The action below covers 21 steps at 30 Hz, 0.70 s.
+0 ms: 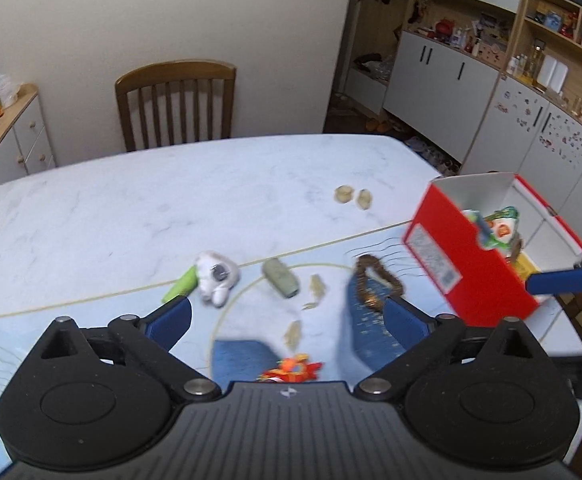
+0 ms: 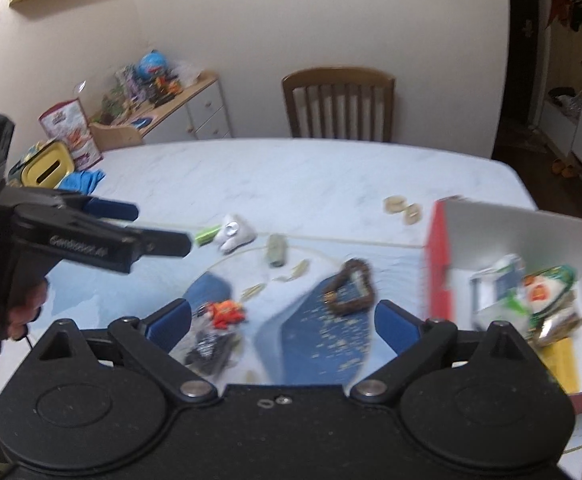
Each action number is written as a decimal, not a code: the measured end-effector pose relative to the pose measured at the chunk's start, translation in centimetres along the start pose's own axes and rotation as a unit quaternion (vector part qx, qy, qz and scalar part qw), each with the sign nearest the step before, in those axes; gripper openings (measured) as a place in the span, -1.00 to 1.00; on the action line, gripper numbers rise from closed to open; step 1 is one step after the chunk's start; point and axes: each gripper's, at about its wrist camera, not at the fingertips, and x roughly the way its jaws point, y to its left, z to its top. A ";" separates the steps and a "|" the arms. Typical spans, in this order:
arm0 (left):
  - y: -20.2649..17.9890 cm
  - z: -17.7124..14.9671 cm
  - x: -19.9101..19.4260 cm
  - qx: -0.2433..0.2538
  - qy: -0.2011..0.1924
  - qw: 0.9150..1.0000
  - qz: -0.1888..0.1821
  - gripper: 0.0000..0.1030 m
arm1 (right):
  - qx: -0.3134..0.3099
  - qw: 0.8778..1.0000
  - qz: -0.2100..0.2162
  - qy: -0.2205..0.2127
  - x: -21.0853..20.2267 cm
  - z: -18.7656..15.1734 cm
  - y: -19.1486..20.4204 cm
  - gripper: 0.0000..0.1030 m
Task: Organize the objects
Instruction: 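Withdraw both grippers from the box back over the table, then grasp the red dragon keychain with the left gripper while the right grasps the black bag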
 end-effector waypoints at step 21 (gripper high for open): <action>2.4 -4.9 6.8 0.041 0.042 0.998 -0.019 1.00 | 0.008 0.998 -0.020 0.067 10.8 -4.0 6.8 0.79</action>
